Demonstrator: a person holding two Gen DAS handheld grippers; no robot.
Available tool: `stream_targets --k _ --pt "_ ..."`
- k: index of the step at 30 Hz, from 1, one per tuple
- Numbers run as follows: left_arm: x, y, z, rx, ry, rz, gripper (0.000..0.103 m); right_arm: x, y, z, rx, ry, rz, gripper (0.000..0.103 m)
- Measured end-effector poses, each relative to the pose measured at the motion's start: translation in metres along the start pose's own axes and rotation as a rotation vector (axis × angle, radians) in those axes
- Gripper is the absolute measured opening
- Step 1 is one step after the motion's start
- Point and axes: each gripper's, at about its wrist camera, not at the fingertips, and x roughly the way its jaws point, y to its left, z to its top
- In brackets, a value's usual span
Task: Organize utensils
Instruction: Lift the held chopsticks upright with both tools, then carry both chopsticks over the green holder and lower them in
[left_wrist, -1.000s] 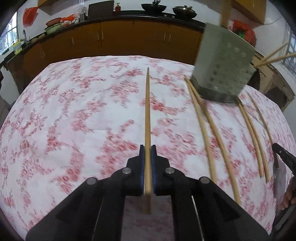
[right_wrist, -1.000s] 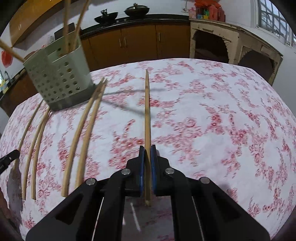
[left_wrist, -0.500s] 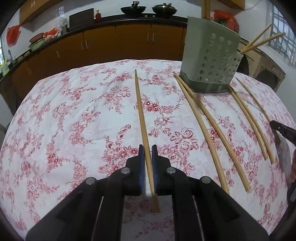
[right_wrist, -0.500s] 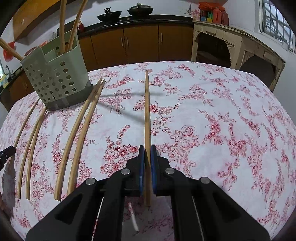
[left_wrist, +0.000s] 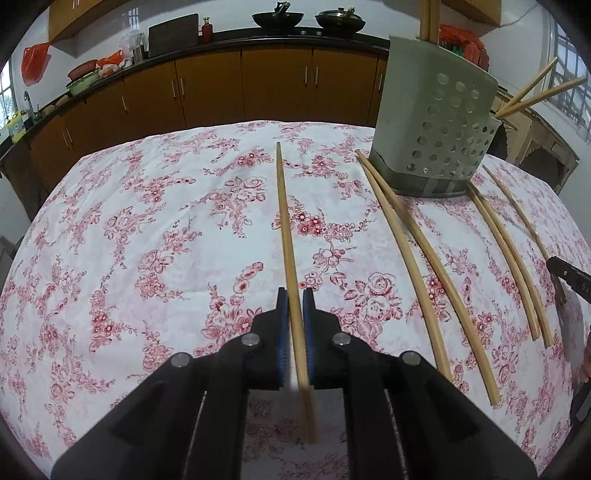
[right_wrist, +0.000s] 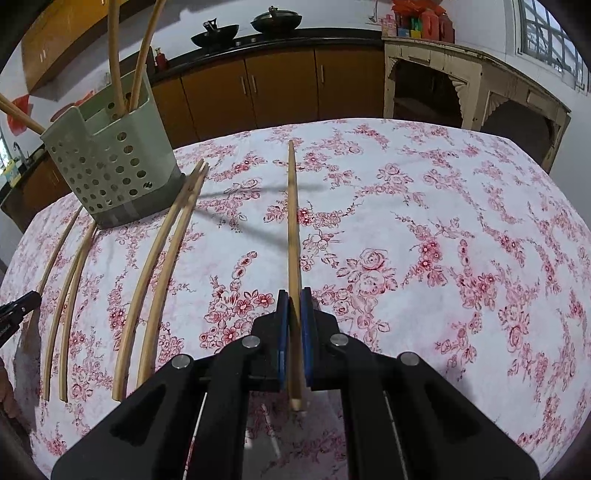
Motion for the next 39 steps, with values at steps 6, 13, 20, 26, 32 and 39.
stream_targets --k 6,13,20,26,32,39 --pt "-0.006 0.002 -0.007 -0.007 0.003 -0.022 0.01 -0.002 0.0 -0.003 0.002 0.0 0.004 0.008" --pt "-0.009 -0.001 -0.008 -0.001 0.005 -0.016 0.01 -0.005 0.0 -0.006 0.002 0.0 0.002 0.008" --pt "-0.012 -0.003 -0.012 0.001 0.007 -0.001 0.009 -0.009 -0.002 -0.01 0.013 -0.002 0.01 0.007" --pt "-0.023 -0.009 -0.012 0.02 0.015 0.014 0.008 -0.039 0.001 -0.005 -0.034 -0.091 -0.021 0.007" --pt "-0.063 -0.012 -0.003 0.046 -0.072 -0.005 0.008 -0.09 -0.003 0.016 -0.055 -0.231 -0.019 0.007" --pt "-0.104 -0.011 0.011 0.054 -0.166 -0.027 0.008 -0.117 -0.003 0.028 -0.047 -0.311 0.001 0.007"
